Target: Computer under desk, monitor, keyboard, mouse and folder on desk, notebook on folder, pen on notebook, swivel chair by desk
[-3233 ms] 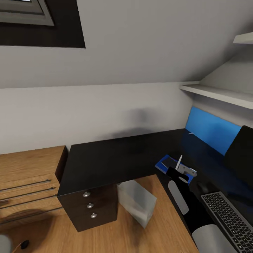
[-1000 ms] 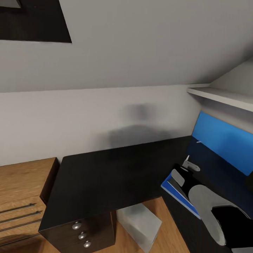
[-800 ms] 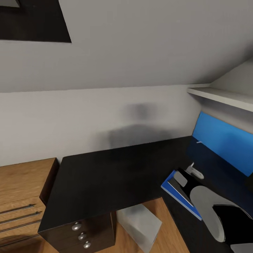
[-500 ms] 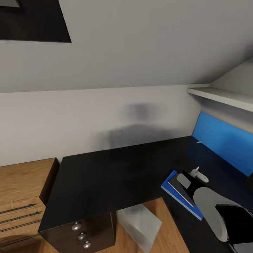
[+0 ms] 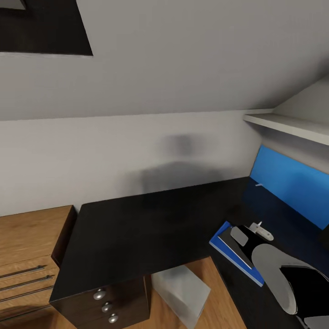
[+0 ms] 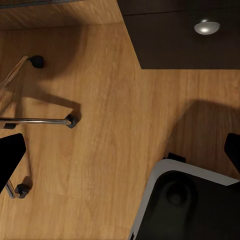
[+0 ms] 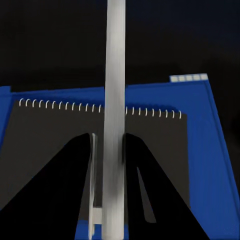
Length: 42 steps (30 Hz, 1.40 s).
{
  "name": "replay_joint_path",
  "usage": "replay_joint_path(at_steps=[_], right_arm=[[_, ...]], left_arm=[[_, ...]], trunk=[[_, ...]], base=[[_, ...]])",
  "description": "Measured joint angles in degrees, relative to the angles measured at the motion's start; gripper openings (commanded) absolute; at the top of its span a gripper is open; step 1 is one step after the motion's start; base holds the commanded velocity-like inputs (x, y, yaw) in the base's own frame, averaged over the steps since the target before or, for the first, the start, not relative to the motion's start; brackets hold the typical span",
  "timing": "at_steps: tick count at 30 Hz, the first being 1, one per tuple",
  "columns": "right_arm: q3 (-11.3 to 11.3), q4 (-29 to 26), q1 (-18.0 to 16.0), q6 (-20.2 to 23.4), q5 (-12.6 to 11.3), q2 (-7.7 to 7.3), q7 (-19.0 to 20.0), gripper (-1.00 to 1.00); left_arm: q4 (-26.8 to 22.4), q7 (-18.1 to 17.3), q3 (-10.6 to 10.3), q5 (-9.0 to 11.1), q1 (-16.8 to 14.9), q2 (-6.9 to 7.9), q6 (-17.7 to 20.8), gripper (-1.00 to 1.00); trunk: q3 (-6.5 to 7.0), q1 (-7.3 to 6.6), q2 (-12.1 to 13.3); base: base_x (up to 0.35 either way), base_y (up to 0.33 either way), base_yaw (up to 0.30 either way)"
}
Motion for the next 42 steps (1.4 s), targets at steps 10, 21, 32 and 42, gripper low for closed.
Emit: replay_joint_path(at_steps=[10,21,32,42], right_arm=[[0.1,0.0,0.0,0.7,0.0,0.07,0.0,-1.00],[0.1,-0.1,0.0,0.5,0.1,-0.01,0.1,-1.00],[0.2,0.0,0.0,0.8,0.0,0.24,0.3,-1.00],[0.1,0.1,0.0,3.9,-0.4,0.65,0.3,-1.00]], left_arm=[[-0.3,0.1,0.0,0.1,0.0,0.00,-0.4,1.00],[-0.6,0.2,0.3,0.4,0.0,0.00,-1.6,1.00],[-0.6,0.5,0.3,0.4,0.0,0.00,-1.6,1.00],[-0.6,0.5,0.3,0.4,0.0,-0.71,-1.6,1.00]], trunk=[[0.00,0.00,0.0],[-1.44,1.76,-3.2],[-3.43,4.18,-7.6],[-5.23,6.38,-11.7]], base=[[0.000,0.000,0.000],[0.000,0.000,0.000],[0.000,0.000,0.000],[0.000,0.000,0.000]])
